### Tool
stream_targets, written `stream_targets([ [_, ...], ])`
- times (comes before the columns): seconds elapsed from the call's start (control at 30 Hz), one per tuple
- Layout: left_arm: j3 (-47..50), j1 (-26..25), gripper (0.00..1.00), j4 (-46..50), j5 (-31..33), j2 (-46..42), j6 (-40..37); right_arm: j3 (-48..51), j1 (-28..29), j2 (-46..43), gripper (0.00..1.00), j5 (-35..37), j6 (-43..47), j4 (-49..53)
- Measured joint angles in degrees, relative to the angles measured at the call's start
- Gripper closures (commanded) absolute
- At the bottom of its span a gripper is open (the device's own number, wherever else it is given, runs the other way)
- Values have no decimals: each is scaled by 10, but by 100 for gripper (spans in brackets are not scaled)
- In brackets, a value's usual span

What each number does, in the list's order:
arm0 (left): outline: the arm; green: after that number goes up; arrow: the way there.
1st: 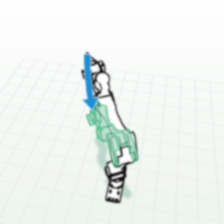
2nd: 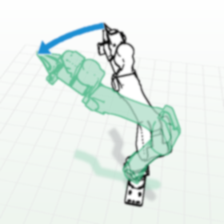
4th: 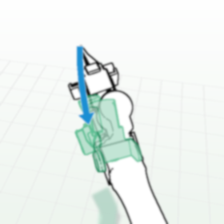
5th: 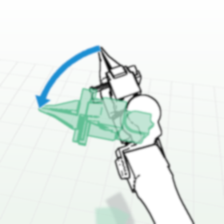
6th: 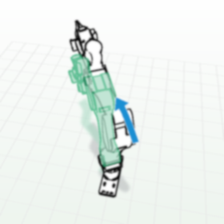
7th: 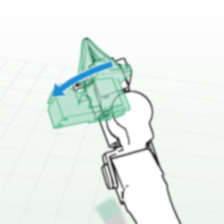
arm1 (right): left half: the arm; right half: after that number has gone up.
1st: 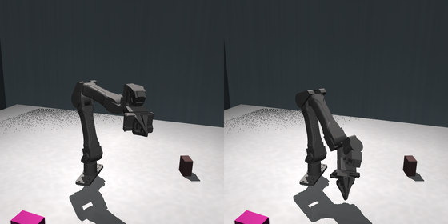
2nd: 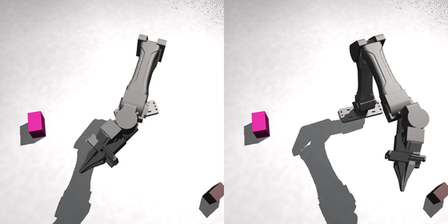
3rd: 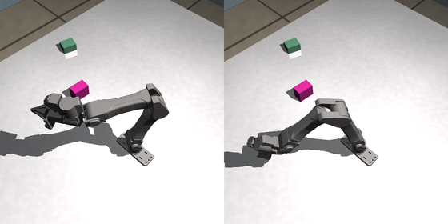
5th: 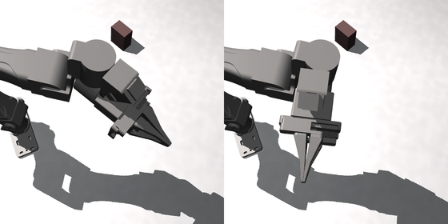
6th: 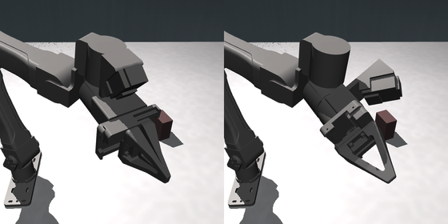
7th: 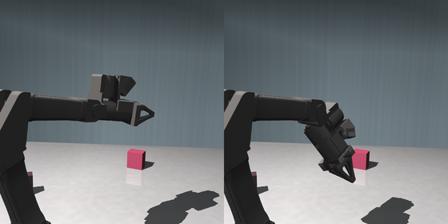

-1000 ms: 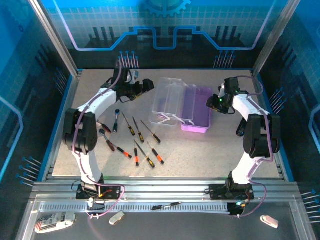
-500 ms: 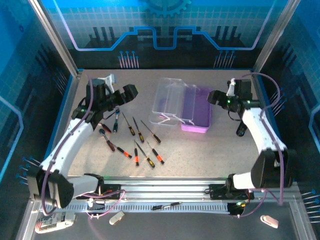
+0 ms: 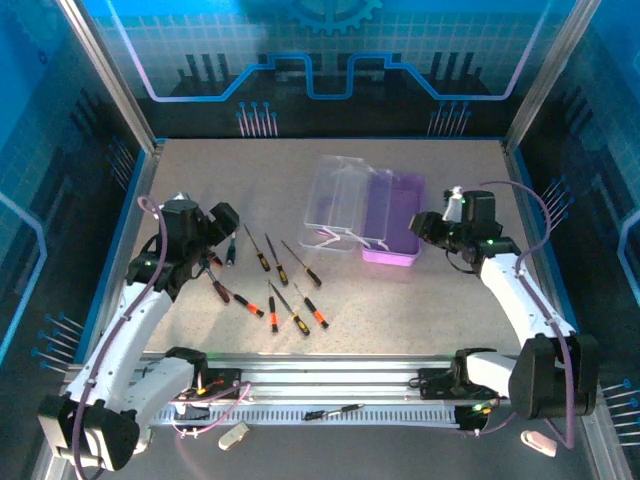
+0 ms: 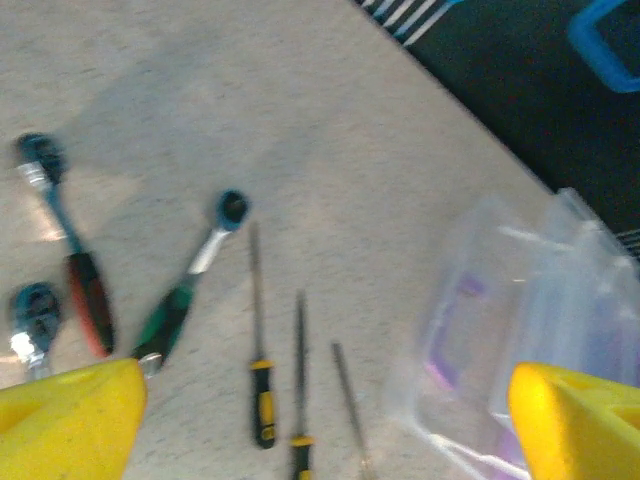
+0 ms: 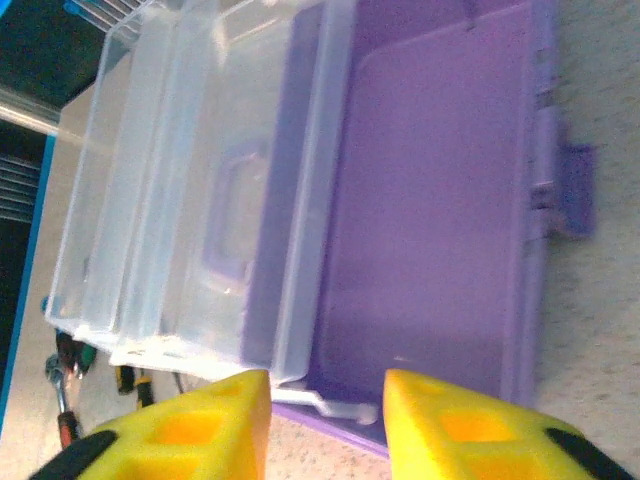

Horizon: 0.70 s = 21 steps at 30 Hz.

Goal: Pack the tool kit

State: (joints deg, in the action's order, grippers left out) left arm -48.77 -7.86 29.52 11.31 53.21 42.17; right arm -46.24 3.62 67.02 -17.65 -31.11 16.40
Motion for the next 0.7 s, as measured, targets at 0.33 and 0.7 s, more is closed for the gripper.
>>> stream_targets([
  [0.33, 94, 2, 21, 84, 36, 7, 106, 5, 77, -21, 76, 7, -9, 11],
  [0.7, 172, 10, 49, 29, 14, 80, 148, 5, 111, -4, 78, -4, -26, 11],
])
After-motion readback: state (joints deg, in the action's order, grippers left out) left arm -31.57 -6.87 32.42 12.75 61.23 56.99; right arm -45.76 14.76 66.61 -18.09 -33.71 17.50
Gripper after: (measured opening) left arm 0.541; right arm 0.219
